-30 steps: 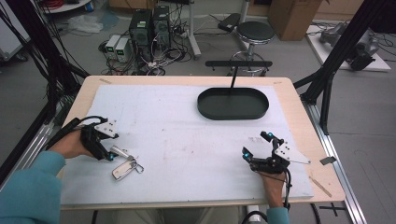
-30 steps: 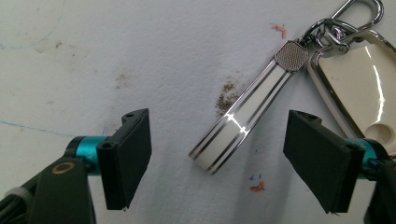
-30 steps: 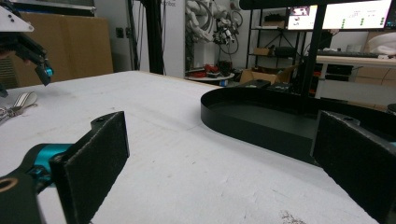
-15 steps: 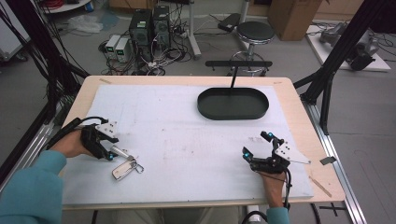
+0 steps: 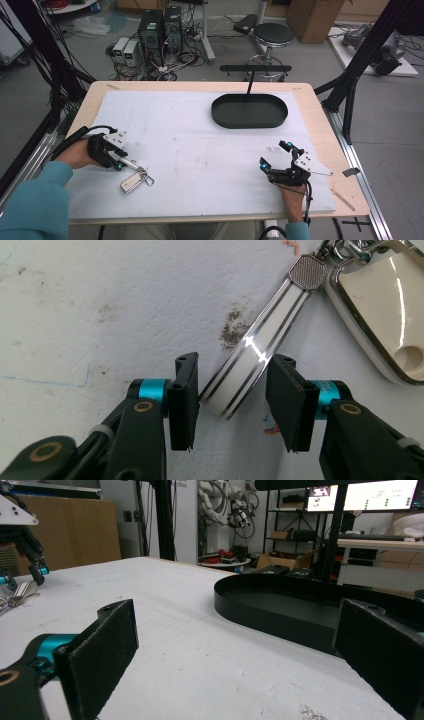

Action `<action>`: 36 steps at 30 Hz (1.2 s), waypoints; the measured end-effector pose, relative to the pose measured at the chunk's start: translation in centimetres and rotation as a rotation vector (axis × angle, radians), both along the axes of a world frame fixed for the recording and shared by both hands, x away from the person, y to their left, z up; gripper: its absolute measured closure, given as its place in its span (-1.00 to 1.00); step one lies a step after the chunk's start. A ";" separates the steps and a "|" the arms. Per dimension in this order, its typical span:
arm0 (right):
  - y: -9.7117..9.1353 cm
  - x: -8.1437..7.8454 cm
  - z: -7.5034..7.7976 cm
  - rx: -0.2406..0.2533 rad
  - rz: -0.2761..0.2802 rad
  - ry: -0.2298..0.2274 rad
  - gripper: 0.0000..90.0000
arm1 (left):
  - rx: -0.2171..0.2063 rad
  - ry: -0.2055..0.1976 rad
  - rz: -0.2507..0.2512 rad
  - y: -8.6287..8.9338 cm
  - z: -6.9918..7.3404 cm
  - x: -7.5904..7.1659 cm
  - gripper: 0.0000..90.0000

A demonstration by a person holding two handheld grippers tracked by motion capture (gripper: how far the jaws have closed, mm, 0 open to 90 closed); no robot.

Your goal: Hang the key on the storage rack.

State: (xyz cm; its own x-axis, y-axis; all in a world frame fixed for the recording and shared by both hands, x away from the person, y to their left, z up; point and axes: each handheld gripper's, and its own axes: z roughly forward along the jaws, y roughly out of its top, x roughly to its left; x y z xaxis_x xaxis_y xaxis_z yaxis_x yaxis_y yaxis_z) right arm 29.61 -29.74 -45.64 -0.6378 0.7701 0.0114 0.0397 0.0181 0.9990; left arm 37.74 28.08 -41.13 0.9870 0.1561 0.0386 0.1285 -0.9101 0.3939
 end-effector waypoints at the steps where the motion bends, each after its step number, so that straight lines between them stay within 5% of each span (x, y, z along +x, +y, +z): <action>1: 0.0 0.0 0.0 0.000 0.000 0.000 -0.92 | 0.000 0.000 0.000 0.0 0.0 0.0 0.27; 16: 0.0 0.0 0.0 0.001 -0.001 0.002 -0.92 | 0.023 -0.002 -0.012 -0.5 0.0 -0.3 0.56; 29: 0.0 0.0 0.0 0.006 -0.005 0.006 -0.92 | 0.005 0.020 0.083 -0.9 0.3 -0.8 0.63; 36: -0.1 0.1 0.0 0.011 -0.004 0.009 -0.92 | -0.052 0.018 0.126 -1.4 0.8 -1.1 0.63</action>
State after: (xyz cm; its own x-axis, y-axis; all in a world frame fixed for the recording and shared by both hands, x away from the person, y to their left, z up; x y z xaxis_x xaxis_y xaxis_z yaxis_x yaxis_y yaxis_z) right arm 29.68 -29.82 -45.63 -0.6342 0.7728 0.0255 0.0486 0.0069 0.9988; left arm 36.64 26.68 -40.37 0.9599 0.2801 0.0096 0.2480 -0.8650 0.4363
